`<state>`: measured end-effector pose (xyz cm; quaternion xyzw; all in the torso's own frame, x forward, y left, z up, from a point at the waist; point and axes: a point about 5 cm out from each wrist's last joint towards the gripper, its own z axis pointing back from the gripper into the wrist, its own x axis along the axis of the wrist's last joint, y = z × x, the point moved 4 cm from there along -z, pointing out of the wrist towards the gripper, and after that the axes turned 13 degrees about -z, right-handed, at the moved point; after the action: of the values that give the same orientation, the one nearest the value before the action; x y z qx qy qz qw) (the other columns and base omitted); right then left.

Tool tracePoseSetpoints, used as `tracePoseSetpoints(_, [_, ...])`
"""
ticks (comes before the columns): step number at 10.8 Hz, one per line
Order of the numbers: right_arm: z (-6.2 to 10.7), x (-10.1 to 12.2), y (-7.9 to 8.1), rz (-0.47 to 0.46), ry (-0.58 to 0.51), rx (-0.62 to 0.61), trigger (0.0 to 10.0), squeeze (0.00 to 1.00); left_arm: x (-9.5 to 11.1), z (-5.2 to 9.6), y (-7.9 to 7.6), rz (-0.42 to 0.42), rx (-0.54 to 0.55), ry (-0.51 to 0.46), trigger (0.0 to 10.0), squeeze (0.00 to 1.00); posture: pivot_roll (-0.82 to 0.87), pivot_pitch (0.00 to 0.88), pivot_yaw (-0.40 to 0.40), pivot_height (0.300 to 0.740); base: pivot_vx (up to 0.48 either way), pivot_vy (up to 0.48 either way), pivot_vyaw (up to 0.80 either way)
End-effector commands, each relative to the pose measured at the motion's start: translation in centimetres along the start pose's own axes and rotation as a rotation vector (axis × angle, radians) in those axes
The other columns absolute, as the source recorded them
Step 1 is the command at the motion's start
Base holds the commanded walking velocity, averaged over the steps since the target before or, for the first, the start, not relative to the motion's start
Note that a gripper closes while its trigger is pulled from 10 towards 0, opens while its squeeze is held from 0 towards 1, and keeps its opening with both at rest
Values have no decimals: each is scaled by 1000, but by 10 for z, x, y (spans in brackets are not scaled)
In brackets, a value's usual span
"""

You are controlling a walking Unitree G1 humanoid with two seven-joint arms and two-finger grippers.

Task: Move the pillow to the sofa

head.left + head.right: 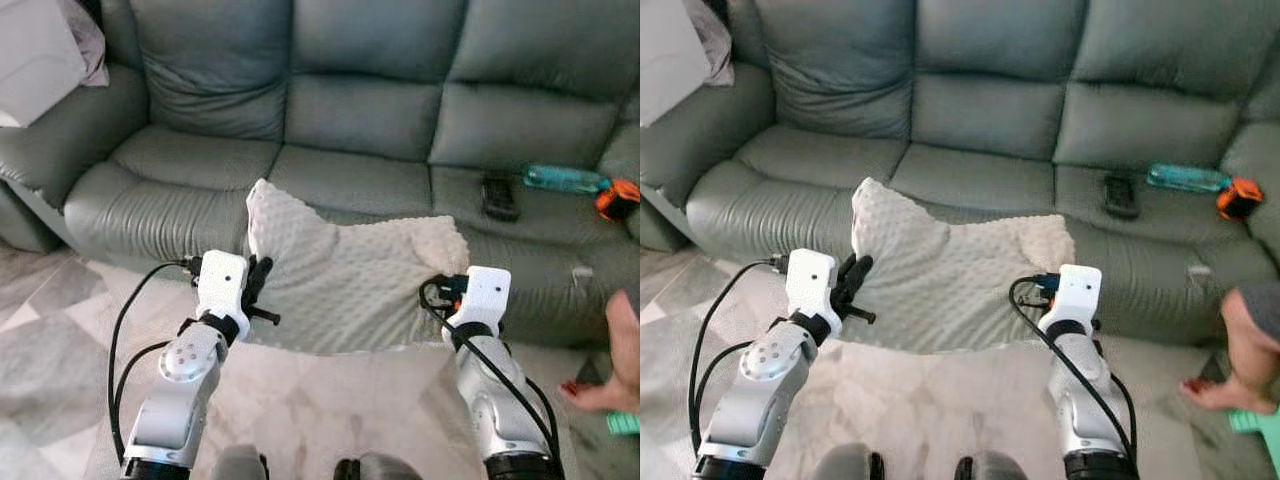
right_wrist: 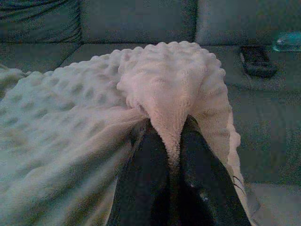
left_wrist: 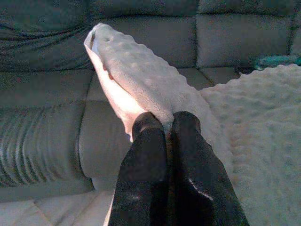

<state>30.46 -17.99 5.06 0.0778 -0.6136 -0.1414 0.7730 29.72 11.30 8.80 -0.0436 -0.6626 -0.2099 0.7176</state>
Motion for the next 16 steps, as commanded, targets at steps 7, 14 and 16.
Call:
tracePoseSetpoints(7, [1,5,3,-6,-15,10,10000,0,7,-3,-8,2,-40,-31,10000,0,-30,117,-23,740,332,0,0])
tracePoseSetpoints(14, [1,3,4,-2,-4,8,10000,0,5,-4,-12,-3,-61,-21,10000,0,-28,117,-23,740,421,0,-114])
tracePoseSetpoints(16, [0,3,4,-5,-5,10,10000,0,4,-3,-12,-4,-60,-15,10000,0,-23,115,-24,740,381,291,-256])
